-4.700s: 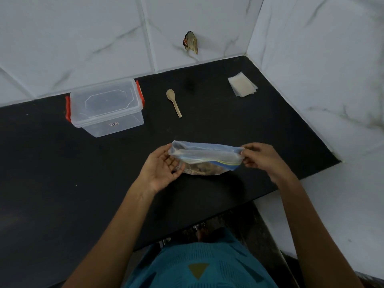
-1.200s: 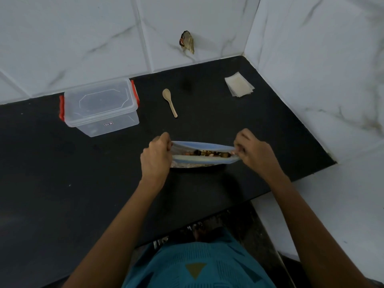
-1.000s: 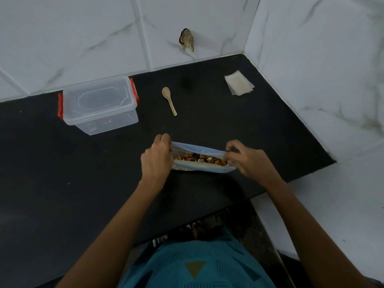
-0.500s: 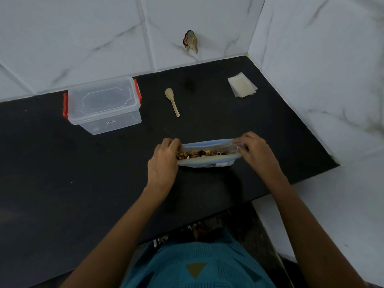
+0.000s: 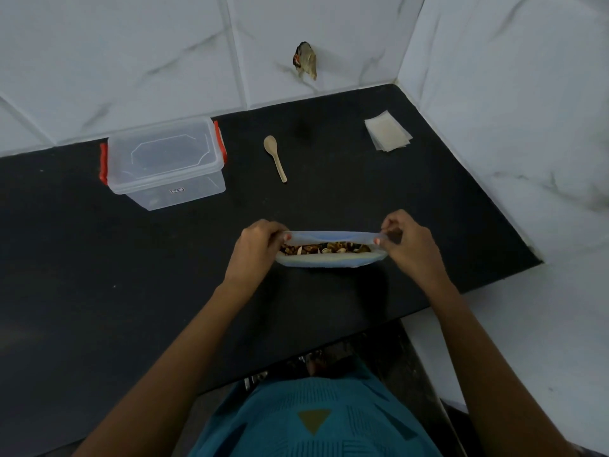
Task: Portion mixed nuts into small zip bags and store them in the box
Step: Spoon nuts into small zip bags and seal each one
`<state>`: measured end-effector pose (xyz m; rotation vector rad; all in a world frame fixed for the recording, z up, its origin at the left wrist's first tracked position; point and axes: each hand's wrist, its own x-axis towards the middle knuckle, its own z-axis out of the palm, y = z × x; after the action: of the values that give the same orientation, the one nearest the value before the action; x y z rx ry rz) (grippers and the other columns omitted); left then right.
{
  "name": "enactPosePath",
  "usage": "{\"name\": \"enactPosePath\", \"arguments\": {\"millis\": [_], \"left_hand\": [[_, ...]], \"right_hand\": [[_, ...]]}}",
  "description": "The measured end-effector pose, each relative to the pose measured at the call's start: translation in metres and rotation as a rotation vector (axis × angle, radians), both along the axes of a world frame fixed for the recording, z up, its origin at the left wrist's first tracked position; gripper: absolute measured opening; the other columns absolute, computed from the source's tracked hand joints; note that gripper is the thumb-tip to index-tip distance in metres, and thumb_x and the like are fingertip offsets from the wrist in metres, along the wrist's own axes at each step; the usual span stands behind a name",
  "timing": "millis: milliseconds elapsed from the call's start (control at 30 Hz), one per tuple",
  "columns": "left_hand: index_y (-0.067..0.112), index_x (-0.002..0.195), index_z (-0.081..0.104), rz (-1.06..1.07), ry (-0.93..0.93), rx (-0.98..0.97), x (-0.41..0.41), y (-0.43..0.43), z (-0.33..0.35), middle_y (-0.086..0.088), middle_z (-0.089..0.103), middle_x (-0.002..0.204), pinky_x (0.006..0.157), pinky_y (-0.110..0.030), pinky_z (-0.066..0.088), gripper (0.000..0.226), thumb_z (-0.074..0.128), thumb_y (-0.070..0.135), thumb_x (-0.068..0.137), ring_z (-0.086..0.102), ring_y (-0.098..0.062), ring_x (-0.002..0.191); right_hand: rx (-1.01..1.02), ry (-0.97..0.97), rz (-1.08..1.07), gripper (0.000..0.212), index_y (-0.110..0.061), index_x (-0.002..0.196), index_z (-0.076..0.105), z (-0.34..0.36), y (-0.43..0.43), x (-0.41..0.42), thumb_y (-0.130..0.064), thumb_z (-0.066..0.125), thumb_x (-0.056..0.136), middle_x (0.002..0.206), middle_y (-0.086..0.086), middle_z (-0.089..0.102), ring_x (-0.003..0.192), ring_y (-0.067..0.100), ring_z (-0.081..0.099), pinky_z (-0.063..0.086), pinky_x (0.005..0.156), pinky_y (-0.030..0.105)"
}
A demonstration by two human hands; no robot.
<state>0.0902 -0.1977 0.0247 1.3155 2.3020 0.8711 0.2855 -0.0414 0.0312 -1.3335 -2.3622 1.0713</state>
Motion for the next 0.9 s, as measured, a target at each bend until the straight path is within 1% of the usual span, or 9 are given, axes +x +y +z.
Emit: {"name": "enactPosePath", "arguments": {"millis": [167, 267, 367, 467, 567, 633, 700, 767, 900], "left_hand": [[0.011, 0.106, 0.063, 0.032, -0.18, -0.118, -0.014, 0.01, -0.007, 0.002, 0.058, 0.098, 0.071, -0.015, 0.039, 0.018, 0.049, 0.015, 0.094, 0.052, -0.007, 0.09], [0.019, 0.106, 0.057, 0.103, -0.531, -0.102, -0.02, 0.014, -0.005, 0.002, 0.06, 0.095, 0.066, -0.015, 0.042, 0.015, 0.054, 0.014, 0.092, 0.057, -0.01, 0.089], [0.02, 0.118, 0.052, 0.204, -0.86, -0.104, -0.023, 0.016, -0.006, -0.005, 0.061, 0.1, 0.069, -0.024, 0.049, 0.028, 0.055, 0.015, 0.091, 0.06, -0.015, 0.091], [0.021, 0.117, 0.053, 0.312, -1.144, -0.051, -0.023, 0.018, -0.013, -0.005, 0.055, 0.109, 0.07, -0.03, 0.056, 0.026, 0.052, 0.013, 0.092, 0.059, -0.018, 0.094], [0.019, 0.114, 0.053, 0.439, -1.399, 0.107, -0.019, 0.019, -0.02, -0.006, 0.056, 0.106, 0.06, -0.028, 0.059, 0.024, 0.049, 0.009, 0.093, 0.059, -0.019, 0.089], [0.019, 0.112, 0.052, 0.495, -1.527, 0.206, -0.015, 0.02, -0.023, -0.005, 0.059, 0.097, 0.055, -0.025, 0.057, 0.023, 0.047, 0.006, 0.094, 0.061, -0.017, 0.082], [0.02, 0.104, 0.054, 0.506, -1.631, 0.274, -0.012, 0.019, -0.026, -0.006, 0.066, 0.088, 0.055, -0.026, 0.057, 0.022, 0.047, 0.002, 0.092, 0.066, -0.015, 0.072], [0.021, 0.098, 0.053, 0.488, -1.725, 0.305, -0.011, 0.017, -0.027, -0.007, 0.071, 0.082, 0.064, -0.031, 0.059, 0.026, 0.048, -0.002, 0.088, 0.068, -0.016, 0.073], [0.019, 0.094, 0.05, 0.442, -1.77, 0.26, -0.014, 0.015, -0.026, -0.012, 0.062, 0.1, 0.072, -0.03, 0.057, 0.035, 0.05, -0.01, 0.076, 0.06, -0.02, 0.089]], "right_hand": [[-0.171, 0.11, -0.006, 0.025, -0.015, 0.106, 0.058, -0.002, 0.009, -0.001, -0.007, 0.064, 0.083, 0.082, -0.002, 0.062, 0.076, 0.002, 0.055, 0.041, 0.066, 0.01], [-0.392, 0.168, -0.073, 0.028, -0.017, 0.109, 0.055, -0.005, 0.017, 0.0, -0.01, 0.065, 0.084, 0.086, -0.003, 0.065, 0.083, 0.005, 0.06, 0.046, 0.074, 0.019], [-0.662, 0.213, -0.145, 0.032, -0.013, 0.115, 0.053, -0.011, 0.023, -0.002, -0.009, 0.063, 0.085, 0.098, 0.006, 0.064, 0.087, 0.014, 0.062, 0.051, 0.078, 0.029], [-0.87, 0.278, -0.199, 0.022, -0.014, 0.108, 0.053, -0.014, 0.026, -0.005, -0.006, 0.057, 0.089, 0.098, 0.005, 0.059, 0.084, 0.015, 0.06, 0.054, 0.07, 0.027], [-1.035, 0.409, -0.304, 0.014, -0.018, 0.095, 0.053, -0.022, 0.026, -0.007, -0.004, 0.052, 0.09, 0.092, 0.003, 0.058, 0.081, 0.015, 0.059, 0.055, 0.057, 0.025], [-1.165, 0.55, -0.396, 0.023, -0.018, 0.089, 0.053, -0.028, 0.025, -0.008, -0.002, 0.065, 0.078, 0.088, 0.003, 0.059, 0.076, 0.015, 0.063, 0.056, 0.055, 0.027], [-1.282, 0.737, -0.418, 0.056, -0.017, 0.083, 0.055, -0.034, 0.024, -0.007, -0.001, 0.089, 0.041, 0.083, 0.005, 0.064, 0.072, 0.017, 0.067, 0.058, 0.058, 0.033], [-1.328, 0.849, -0.408, 0.075, -0.017, 0.08, 0.056, -0.038, 0.024, -0.005, -0.001, 0.093, 0.017, 0.081, 0.008, 0.07, 0.075, 0.022, 0.07, 0.058, 0.063, 0.04], [-1.352, 0.854, -0.42, 0.076, -0.017, 0.08, 0.056, -0.037, 0.022, -0.003, 0.006, 0.089, 0.015, 0.087, 0.011, 0.07, 0.086, 0.027, 0.068, 0.059, 0.067, 0.041]]}}
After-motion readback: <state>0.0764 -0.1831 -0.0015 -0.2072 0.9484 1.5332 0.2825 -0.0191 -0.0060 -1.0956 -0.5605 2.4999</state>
